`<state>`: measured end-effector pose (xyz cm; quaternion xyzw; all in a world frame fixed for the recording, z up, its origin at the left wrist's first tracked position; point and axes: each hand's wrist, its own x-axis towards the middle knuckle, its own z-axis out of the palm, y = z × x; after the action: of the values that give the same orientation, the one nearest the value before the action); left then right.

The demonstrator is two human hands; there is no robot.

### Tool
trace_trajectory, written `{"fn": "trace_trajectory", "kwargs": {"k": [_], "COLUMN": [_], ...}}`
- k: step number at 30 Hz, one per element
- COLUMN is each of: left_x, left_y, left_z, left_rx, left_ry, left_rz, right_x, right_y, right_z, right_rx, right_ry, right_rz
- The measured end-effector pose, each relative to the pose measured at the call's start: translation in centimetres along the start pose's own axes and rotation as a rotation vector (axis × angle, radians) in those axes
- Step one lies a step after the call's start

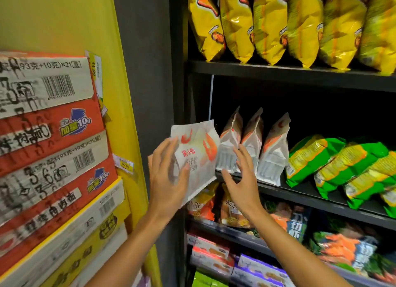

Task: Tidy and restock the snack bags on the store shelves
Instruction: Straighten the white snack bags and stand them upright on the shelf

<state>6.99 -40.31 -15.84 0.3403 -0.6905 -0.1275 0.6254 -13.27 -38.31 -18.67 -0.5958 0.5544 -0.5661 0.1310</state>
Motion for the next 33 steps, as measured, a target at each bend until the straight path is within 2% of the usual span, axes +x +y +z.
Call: {"fn": "trace_trajectory", "kwargs": {"k": [4, 9, 11, 14, 19, 25, 31, 33], "left_x": [-1.4, -4.3, -5.5, -7.3, -9.6, -11.3, -13.2, -13.7], "left_y": [1.9, 1.7, 1.7, 1.7, 1.9, 2.6, 2.9, 3.1], "left_z": [-4.6, -7.1, -7.3, -6.8, -4.6, -2.5, -1.7, -1.4], "left_rx": [-0.134, -0.538, -0.581, -0.663, -0.575, -0.550, -0.646, -0.678], "left_ry": [-0.031, -0.115, -0.106, -0.136, -0.233, -0.244, -0.261, -0.285], "left_rz": [-0.067, -0.350, -0.433, -0.603, -0.897, -0.977, -0.952, -0.992], "right_x": [-2.8, -5.0, -6.2, -8.4, -12.3, -15.5, -17.7, -18.1], "right_y": [-1.7, -4.1, -4.2, -4.0, -2.9, -2.1, -2.2, -2.2], "right_z": [-0.7, -1.3, -1.7, -2.3, -2.0, -2.9, -4.8, -5.0], "right_rx": [0.313, 0.622, 0.564, 0.518, 0.457, 0.383, 0.534, 0.583], "right_ry": [0.011, -0.175, -0.191, -0.051, 0.121, 0.267, 0.275, 0.296], "right_rz": [0.104, 0.293, 0.325, 0.401, 0.509, 0.653, 0.689, 0.691]}}
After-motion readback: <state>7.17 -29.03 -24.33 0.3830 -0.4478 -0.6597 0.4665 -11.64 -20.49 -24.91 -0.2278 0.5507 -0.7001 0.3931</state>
